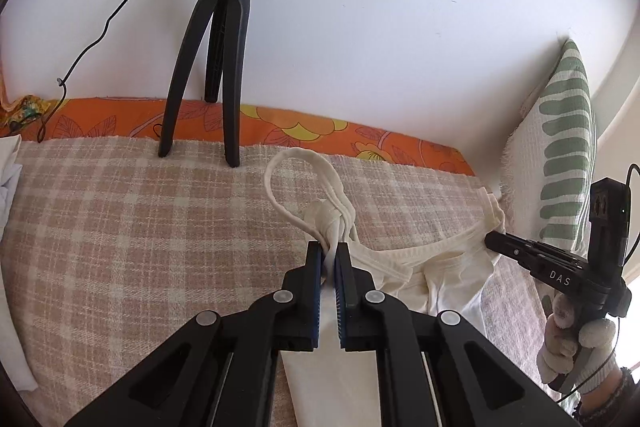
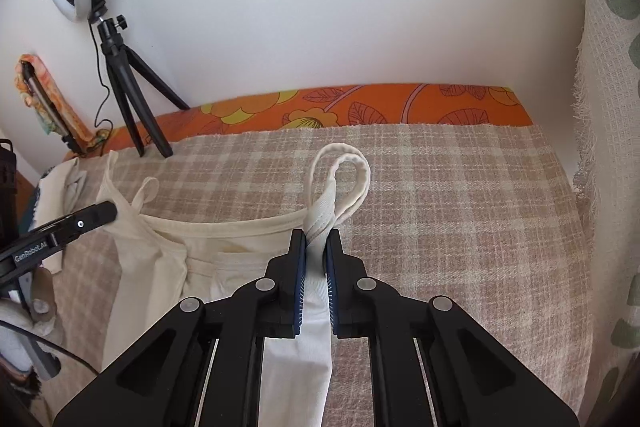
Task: Fold small clothes
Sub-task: 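Fold the strap end with both tools over onto the folded hem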
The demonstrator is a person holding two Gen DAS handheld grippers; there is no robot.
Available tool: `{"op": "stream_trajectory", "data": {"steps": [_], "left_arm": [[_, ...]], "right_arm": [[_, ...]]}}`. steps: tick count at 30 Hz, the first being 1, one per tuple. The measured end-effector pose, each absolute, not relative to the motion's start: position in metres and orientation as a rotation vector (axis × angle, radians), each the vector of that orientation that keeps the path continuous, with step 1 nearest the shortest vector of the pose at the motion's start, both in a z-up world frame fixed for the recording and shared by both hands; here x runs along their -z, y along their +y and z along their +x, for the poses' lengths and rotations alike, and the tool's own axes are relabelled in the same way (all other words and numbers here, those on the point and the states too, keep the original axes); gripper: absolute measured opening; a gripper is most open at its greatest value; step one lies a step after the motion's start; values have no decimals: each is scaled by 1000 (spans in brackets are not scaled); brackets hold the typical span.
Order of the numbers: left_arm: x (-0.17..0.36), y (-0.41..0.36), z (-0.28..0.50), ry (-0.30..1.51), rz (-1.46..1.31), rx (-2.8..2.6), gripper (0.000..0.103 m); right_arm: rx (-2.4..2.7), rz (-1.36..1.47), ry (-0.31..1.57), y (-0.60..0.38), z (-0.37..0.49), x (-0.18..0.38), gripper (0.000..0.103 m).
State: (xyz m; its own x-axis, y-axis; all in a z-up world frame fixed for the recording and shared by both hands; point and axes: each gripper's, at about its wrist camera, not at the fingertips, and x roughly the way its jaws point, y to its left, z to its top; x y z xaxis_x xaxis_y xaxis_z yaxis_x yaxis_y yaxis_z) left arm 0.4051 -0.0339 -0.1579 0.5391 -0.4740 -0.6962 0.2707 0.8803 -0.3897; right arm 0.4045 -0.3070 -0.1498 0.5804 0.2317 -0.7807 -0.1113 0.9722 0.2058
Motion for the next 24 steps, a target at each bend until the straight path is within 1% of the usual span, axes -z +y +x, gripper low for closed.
{"op": "stream_trajectory", "data": {"steps": [9, 13, 17, 24], "left_arm": [[130, -27, 340, 858, -258, 489, 3], [125, -21, 305, 834, -251, 492, 3], [129, -14, 268, 823, -233, 480, 3], [150, -2, 201, 821, -238, 477, 3]], "right_arm": [[-252, 174, 853, -309, 349, 100, 8], [-266, 186, 824, -308, 313, 89, 8], [-267, 160, 808, -297, 273, 91, 8], [-242, 165, 816, -295, 206, 119, 8]]}}
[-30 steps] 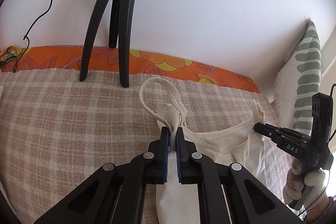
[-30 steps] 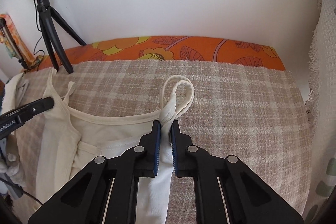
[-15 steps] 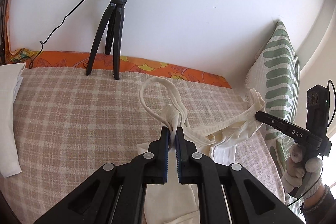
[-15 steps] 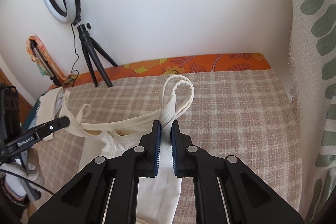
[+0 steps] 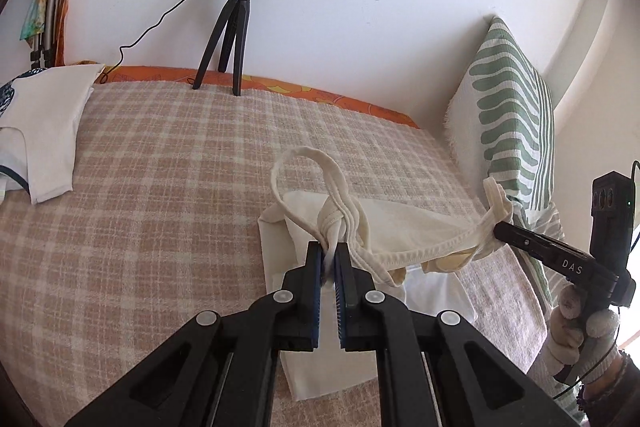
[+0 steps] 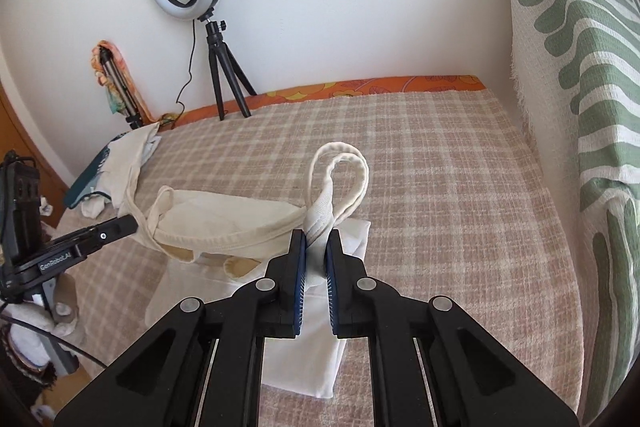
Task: Fold small clothes
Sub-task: 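Fold the strap end with both tools over onto the folded hem, then open both tools and release the folded camisole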
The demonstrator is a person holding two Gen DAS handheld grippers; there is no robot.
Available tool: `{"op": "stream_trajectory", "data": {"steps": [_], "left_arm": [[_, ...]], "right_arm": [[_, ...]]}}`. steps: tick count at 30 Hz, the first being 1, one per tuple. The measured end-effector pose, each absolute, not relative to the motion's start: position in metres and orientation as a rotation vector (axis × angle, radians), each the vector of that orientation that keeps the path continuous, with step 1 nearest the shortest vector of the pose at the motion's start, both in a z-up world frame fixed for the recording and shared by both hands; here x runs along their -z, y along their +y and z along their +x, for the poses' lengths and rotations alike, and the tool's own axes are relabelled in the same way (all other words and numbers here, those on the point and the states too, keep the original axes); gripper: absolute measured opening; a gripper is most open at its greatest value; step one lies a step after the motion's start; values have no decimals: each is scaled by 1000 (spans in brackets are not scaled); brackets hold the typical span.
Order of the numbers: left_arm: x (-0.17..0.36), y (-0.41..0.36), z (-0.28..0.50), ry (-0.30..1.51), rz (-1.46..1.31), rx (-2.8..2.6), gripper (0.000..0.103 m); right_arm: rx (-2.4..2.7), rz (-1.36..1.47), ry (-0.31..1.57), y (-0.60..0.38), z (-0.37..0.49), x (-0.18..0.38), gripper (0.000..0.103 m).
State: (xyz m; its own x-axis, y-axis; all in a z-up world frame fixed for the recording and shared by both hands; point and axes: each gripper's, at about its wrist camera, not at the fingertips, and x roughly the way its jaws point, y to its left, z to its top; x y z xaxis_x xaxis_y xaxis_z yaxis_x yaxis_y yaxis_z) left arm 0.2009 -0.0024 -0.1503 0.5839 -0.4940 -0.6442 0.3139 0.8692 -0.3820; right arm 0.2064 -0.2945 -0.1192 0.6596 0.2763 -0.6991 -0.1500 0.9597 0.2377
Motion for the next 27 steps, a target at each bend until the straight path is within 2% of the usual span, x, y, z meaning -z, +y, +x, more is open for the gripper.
{"op": "stream_trajectory", "data": {"steps": [12, 17, 22, 25, 27], "left_arm": [[184, -3, 138, 852, -146, 460, 5], [186, 5, 119, 866, -107, 462, 8], [165, 28, 96, 852, -122, 494, 9], [140, 34, 90, 802, -123, 511, 17], [129, 30, 99, 788, -133, 525, 18]], "right_arm": [[-211, 189, 844, -296, 150, 164, 8], [-202, 150, 870, -299, 135, 169, 12], [-186, 171, 871, -313, 116, 157, 13], [-200, 228, 825, -323, 107, 137, 13], [-213, 262, 788, -324, 110, 123, 13]]}}
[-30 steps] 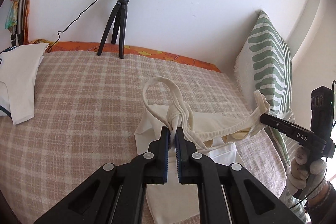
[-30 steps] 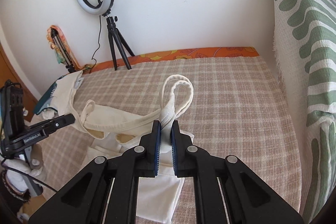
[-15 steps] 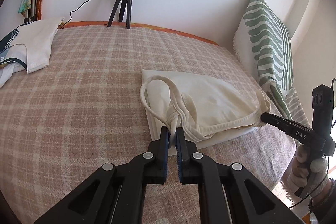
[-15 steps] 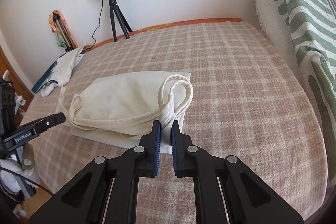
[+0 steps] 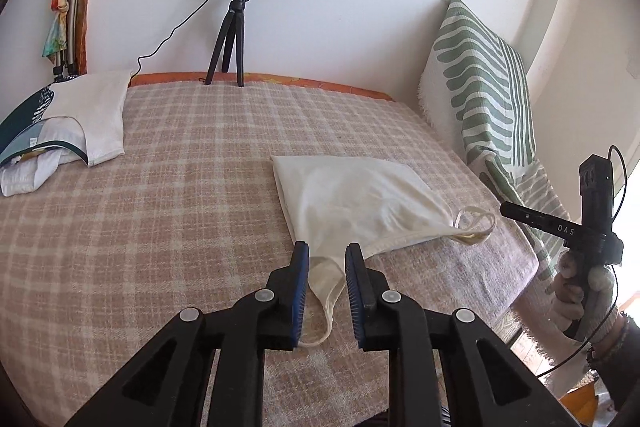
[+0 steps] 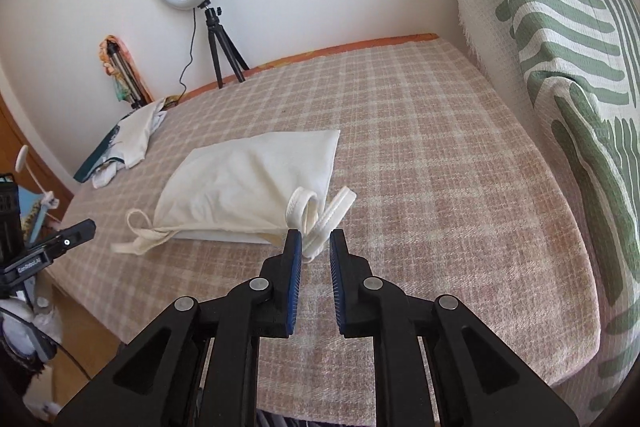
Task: Fold small clothes
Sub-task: 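Open both tools and release the folded camisole, then close both tools on the strap edge of the folded white camisole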
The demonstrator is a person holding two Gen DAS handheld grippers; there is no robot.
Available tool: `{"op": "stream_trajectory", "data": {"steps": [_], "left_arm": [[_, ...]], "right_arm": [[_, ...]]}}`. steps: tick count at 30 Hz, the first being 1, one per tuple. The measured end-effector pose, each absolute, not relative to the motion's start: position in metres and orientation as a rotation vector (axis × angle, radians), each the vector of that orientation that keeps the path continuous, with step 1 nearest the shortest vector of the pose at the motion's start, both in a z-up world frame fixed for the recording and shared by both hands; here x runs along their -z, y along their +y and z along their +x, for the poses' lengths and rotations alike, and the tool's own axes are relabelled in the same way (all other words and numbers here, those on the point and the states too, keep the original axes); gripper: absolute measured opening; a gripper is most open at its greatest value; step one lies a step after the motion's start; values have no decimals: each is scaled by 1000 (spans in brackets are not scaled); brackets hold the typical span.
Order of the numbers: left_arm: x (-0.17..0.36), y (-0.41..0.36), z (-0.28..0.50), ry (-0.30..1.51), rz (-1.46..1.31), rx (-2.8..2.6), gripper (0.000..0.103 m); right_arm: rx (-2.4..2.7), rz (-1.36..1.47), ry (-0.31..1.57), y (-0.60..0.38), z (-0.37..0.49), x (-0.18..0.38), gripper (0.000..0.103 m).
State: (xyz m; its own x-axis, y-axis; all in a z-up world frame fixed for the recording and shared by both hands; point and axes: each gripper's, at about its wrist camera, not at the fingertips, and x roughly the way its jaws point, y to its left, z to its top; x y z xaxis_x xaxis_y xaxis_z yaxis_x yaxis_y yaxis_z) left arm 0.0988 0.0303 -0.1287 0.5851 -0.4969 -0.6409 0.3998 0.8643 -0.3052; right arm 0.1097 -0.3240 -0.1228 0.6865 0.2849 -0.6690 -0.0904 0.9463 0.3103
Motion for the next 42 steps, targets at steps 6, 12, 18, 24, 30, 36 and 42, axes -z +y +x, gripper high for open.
{"op": "stream_trajectory", "data": {"steps": [6, 12, 18, 24, 30, 36, 42], "left_arm": [[136, -7, 141, 830, -130, 544, 19], [177, -34, 152, 917, -59, 545, 19], [209, -23, 144, 982, -42, 538, 19], [199, 1, 135, 977, -94, 546, 31], [190, 34, 166, 1007, -352, 521, 59], [207, 45, 194, 1096, -565, 526, 61], [221, 47, 204, 1132, -677, 536, 61]], "right_arm": [[-245, 215, 822, -299, 155, 125, 13], [-264, 161, 928, -277, 178, 163, 13], [-242, 116, 995, -286, 182, 183, 13], [-264, 154, 996, -304, 181, 172, 31], [-287, 387, 1017, -334, 198, 178, 54], [-303, 492, 1049, -342, 201, 187, 54], [-343, 605, 1059, -354, 200, 192, 54]]}}
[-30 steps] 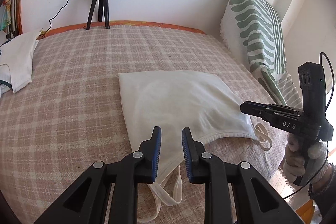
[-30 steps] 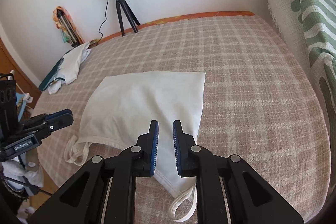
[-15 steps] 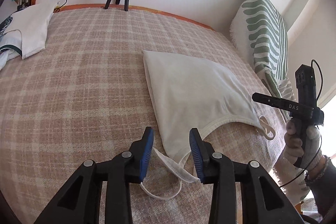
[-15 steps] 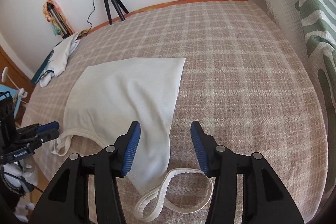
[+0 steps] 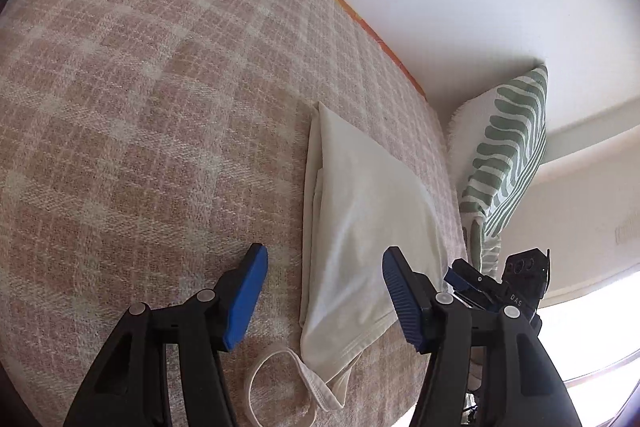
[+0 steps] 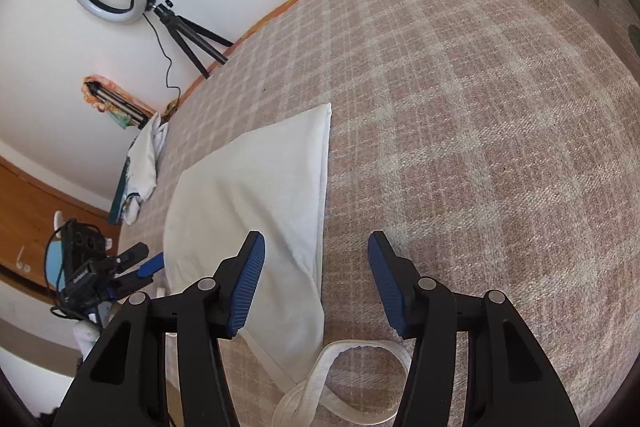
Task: Fold small clothes
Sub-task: 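Close both tools on the strap edge of the folded white camisole, then lift the folded camisole off the bed cover with both tools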
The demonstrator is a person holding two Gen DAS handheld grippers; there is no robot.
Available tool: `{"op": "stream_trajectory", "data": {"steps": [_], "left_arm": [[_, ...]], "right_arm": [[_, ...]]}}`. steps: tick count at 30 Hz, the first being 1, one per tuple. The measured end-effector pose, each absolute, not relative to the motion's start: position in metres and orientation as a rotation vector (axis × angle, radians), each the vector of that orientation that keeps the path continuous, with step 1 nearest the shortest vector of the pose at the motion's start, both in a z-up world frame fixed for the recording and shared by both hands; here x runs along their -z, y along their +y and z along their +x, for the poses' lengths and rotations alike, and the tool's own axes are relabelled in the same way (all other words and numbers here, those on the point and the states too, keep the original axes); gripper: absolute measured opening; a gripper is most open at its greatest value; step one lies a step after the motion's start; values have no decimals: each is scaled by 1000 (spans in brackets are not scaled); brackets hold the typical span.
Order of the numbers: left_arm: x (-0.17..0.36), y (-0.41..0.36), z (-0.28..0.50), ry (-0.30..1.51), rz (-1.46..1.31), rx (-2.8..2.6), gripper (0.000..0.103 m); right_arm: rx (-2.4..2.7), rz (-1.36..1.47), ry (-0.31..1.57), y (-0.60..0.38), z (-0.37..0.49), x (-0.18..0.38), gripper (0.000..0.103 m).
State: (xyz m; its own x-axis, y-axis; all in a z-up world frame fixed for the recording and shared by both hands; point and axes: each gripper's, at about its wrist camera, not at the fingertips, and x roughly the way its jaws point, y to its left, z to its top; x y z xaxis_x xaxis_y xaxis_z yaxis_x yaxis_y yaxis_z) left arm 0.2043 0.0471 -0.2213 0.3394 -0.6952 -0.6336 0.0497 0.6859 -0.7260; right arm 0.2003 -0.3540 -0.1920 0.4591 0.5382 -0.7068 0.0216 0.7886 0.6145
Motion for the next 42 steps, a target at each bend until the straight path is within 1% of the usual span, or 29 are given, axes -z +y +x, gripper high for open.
{"op": "stream_trajectory", "data": {"steps": [4, 6, 7, 10, 14, 16, 18, 19, 20, 22, 24, 25, 33, 39, 42], "left_arm": [[220, 42, 207, 1131, -664, 542, 60], [221, 38, 210, 1134, -662, 545, 58], [221, 37, 211, 1131, -660, 546, 57], [225, 34, 216, 1145, -678, 552, 49], [226, 28, 223, 1141, -681, 551, 47], [226, 22, 226, 1145, -677, 553, 46], [226, 17, 229, 1150, -660, 545, 38], [226, 14, 231, 1155, -650, 537, 30], [226, 12, 231, 1155, -640, 527, 23], [224, 7, 230, 1150, -603, 520, 14], [218, 2, 227, 1129, -545, 505, 12], [215, -1, 225, 1116, -519, 501, 8], [186, -18, 206, 1013, -345, 481, 5], [165, -19, 193, 954, -292, 484, 5], [152, -15, 185, 916, -257, 471, 5]], "right_arm": [[-363, 637, 1063, -355, 202, 194, 54], [-379, 659, 1060, -356, 202, 195, 54], [-385, 668, 1061, -355, 202, 197, 52], [-403, 683, 1059, -351, 206, 199, 48], [-410, 700, 1070, -346, 215, 204, 37], [-417, 711, 1068, -342, 220, 205, 34], [-417, 714, 1075, -337, 225, 206, 30], [-413, 710, 1075, -335, 227, 206, 27], [-414, 706, 1079, -333, 229, 206, 22], [-407, 689, 1084, -330, 230, 205, 14], [-400, 665, 1078, -327, 230, 201, 12], [-394, 648, 1072, -326, 229, 198, 11], [-356, 530, 1030, -314, 222, 173, 7], [-341, 440, 998, -298, 213, 151, 6], [-340, 400, 970, -289, 208, 136, 4]]}}
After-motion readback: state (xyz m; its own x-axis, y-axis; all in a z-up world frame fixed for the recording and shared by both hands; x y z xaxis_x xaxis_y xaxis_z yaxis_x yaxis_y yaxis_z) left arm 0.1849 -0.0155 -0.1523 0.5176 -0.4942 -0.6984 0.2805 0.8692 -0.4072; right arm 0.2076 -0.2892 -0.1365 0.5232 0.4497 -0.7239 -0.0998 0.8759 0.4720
